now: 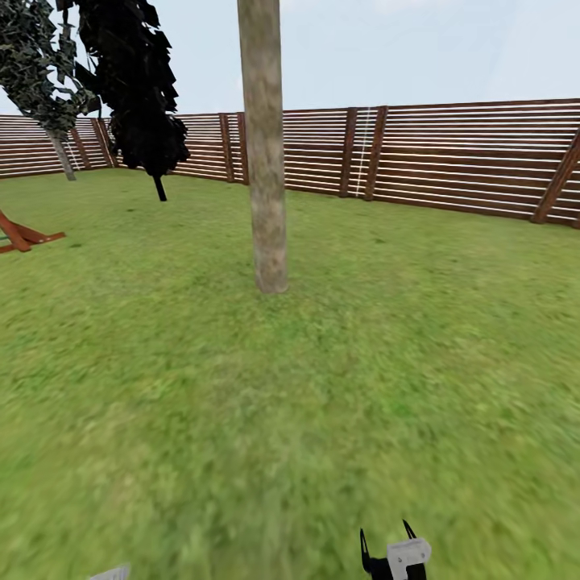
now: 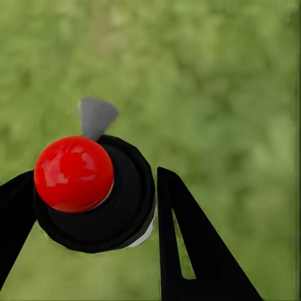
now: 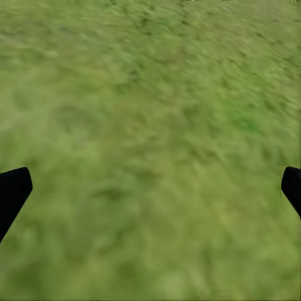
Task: In the garden, pick up the pesticide atomizer on the floor and spray pesticide onto both trees until each tree trunk is fully covered.
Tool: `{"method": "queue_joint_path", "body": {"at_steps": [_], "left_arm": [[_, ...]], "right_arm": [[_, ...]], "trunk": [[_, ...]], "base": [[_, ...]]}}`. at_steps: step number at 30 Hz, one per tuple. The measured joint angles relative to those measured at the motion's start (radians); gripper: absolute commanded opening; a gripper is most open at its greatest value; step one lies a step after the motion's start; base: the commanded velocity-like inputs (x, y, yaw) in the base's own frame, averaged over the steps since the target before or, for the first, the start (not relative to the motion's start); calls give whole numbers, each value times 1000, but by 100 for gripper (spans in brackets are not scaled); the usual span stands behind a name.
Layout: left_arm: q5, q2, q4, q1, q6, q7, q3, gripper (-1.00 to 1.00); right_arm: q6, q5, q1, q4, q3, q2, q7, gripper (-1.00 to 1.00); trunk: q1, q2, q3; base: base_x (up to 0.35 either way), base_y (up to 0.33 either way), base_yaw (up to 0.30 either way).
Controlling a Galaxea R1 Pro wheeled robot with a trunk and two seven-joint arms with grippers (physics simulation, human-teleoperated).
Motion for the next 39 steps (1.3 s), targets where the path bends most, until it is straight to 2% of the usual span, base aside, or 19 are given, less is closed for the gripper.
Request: {"method": "queue_joint_path", "body": {"at_steps": [39], "left_arm": [[0, 0, 0, 0, 0, 0, 0, -100]], "right_arm": [[0, -1, 0, 0, 1, 0, -1, 100]], "trunk": [[0, 0, 0]], "base": [[339, 0, 0]]}}
